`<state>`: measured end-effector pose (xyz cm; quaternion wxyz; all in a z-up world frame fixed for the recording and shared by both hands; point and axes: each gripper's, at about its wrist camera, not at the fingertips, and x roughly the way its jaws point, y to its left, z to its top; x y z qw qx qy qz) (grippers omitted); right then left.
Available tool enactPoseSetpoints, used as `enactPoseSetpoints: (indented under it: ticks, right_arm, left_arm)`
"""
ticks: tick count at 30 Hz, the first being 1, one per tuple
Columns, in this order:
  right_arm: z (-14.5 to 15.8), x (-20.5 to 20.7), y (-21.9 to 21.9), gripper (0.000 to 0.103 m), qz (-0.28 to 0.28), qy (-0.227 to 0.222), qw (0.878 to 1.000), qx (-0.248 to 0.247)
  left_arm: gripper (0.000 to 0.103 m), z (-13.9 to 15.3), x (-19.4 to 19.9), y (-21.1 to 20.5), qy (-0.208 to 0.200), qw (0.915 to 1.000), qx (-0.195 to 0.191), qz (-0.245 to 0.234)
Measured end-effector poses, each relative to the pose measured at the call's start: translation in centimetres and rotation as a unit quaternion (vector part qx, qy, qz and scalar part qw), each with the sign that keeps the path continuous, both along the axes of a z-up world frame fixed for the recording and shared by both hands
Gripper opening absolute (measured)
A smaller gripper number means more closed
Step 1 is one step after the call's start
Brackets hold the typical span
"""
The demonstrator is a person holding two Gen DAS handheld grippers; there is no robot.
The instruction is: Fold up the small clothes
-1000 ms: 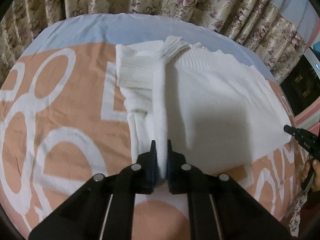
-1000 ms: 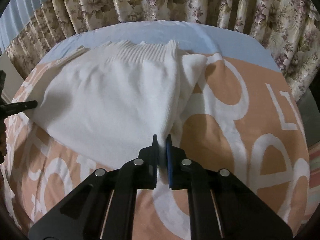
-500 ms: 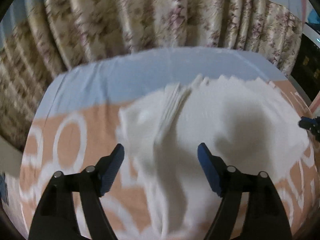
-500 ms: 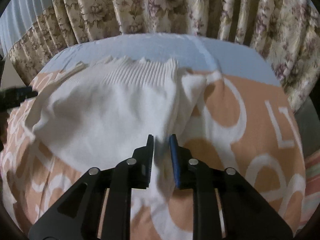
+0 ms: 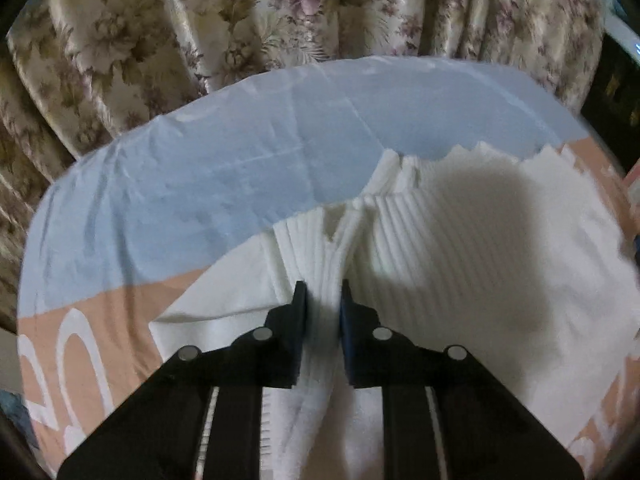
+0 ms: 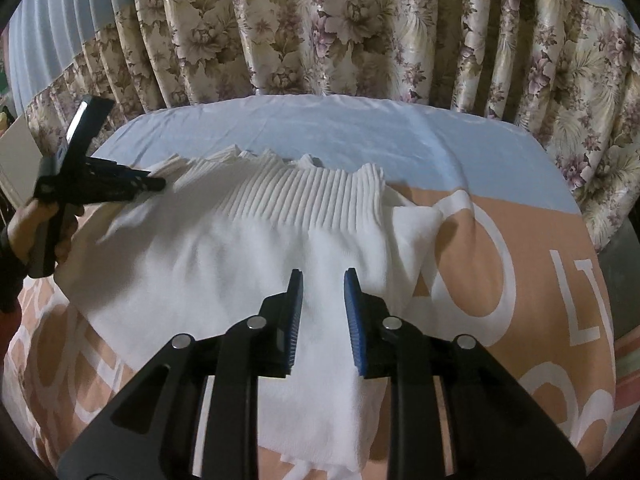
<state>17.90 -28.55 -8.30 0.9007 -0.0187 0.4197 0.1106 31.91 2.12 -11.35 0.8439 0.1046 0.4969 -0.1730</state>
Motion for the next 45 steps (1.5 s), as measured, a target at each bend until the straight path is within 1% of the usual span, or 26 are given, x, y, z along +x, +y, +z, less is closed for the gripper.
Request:
enactPoseSetpoints:
  ticks: [2,3,4,5,6,9,11,12,13,14,15,16,17,18,19,20,22,24,26,29,31,36,41,43,44,45]
  right_arm:
    - [-0.1,0.1,0.1,0.022,0.001,0.000,1.000,0.000]
    - [-0.1,0.1,0.1,0.022,0.001,0.000,1.000,0.001]
    - [-0.1,0.1,0.2,0.022,0.002,0.000,1.000,0.001]
    - [-0.2,0.2,0.2,0.022,0.001,0.002,1.000,0.003]
    - [-0.3,0.3,0.2,0.022,0.000,0.006,1.000,0.006]
    - [-0.8,0.5,0.1,0.022,-0.002,0.014,1.000,0.007]
    - [-1.0,0.5,-0.2,0.026,-0.005,0.017,1.000,0.009]
    - [-1.0,0.4,-0.3,0.028,-0.006,0.016,1.000,0.013]
    - [-0.9,0.4,-0.3,0.028,-0.006,0.014,1.000,0.015]
    - [-0.8,0.3,-0.4,0.029,-0.006,0.012,1.000,0.017]
    - [-0.7,0.2,-0.3,0.029,-0.005,0.010,1.000,0.018]
    - [-0.6,0.2,-0.2,0.030,-0.004,0.009,1.000,0.019]
    - [-0.5,0.1,0.0,0.030,-0.001,0.009,1.000,0.019]
    - [-0.5,0.1,0.4,0.031,0.003,0.010,1.000,0.017]
    - [-0.5,-0.1,0.7,0.031,0.007,0.010,1.000,0.015]
    - [-0.5,-0.3,1.2,0.032,0.014,0.011,1.000,0.012]
    - [-0.6,-0.8,2.2,0.037,0.027,0.014,1.000,0.006]
    - [-1.0,-1.5,2.7,0.041,0.038,0.023,0.999,0.004]
    - [-1.7,-2.2,3.1,0.042,0.048,0.035,0.998,0.002]
    - [-2.6,-3.1,3.3,0.043,0.053,0.047,0.997,-0.005]
    - [-3.1,-3.6,3.1,0.043,0.051,0.054,0.997,-0.003]
    - [-4.3,-4.1,1.4,0.043,0.030,0.062,0.998,-0.012]
    - [-5.2,-4.3,-0.3,0.041,0.019,0.060,0.998,0.020]
    - [-5.1,-4.4,0.0,0.043,0.019,0.059,0.998,0.017]
    - [-4.9,-4.4,0.1,0.044,0.020,0.060,0.998,0.017]
    - [-4.6,-4.4,0.2,0.048,0.024,0.061,0.998,0.023]
  left_arm:
    - [0.014,0.3,0.7,1.3,0.013,0.9993,-0.033,0.013]
    - [0.012,0.5,1.0,2.1,0.012,0.9989,-0.039,0.024]
    - [0.012,0.7,1.3,2.9,0.010,0.9983,-0.044,0.038]
    - [0.012,0.7,1.9,4.6,0.026,0.9950,-0.080,0.053]
    - [0.012,0.6,2.1,5.6,0.034,0.9922,-0.100,0.067]
    - [0.013,0.3,2.7,9.6,0.037,0.9837,-0.126,0.122]
    - [0.013,0.5,2.3,11.7,0.032,0.9798,-0.133,0.146]
    - [0.015,0.8,1.9,11.9,0.027,0.9801,-0.131,0.147]
    - [0.022,1.2,1.2,11.8,0.019,0.9821,-0.120,0.144]
    - [0.029,1.8,0.0,11.0,0.003,0.9863,-0.094,0.135]
    - [0.045,2.4,-1.3,9.8,-0.016,0.9901,-0.064,0.124]
    - [0.063,2.8,-2.2,8.9,-0.026,0.9918,-0.048,0.115]
    - [0.069,3.3,-3.6,7.4,-0.041,0.9940,-0.031,0.097]
    - [0.074,3.5,-4.9,6.3,-0.047,0.9951,-0.027,0.082]
    - [0.076,3.7,-6.1,5.1,-0.048,0.9963,-0.029,0.065]
    - [0.077,3.8,-7.9,3.5,-0.043,0.9978,-0.034,0.037]
    - [0.078,3.5,-10.0,2.3,-0.044,0.9985,-0.029,0.018]
    - [0.079,2.8,-11.8,1.9,-0.041,0.9988,-0.022,0.018]
    - [0.079,1.7,-12.7,2.5,-0.019,0.9988,-0.036,0.026]
    - [0.079,0.0,-13.3,3.8,0.002,0.9983,-0.036,0.045]
    - [0.078,-0.4,-13.9,4.2,0.010,0.9977,-0.045,0.050]
    - [0.078,-0.4,-14.5,4.2,0.000,0.9972,-0.044,0.061]
    - [0.079,-1.1,-14.7,3.6,-0.014,0.9981,-0.020,0.056]
    - [0.079,-1.0,-14.6,3.7,-0.013,0.9981,-0.019,0.057]
    - [0.080,-0.8,-14.5,3.8,-0.008,0.9978,-0.026,0.060]
    - [0.080,-0.5,-14.5,3.9,-0.002,0.9973,-0.035,0.064]
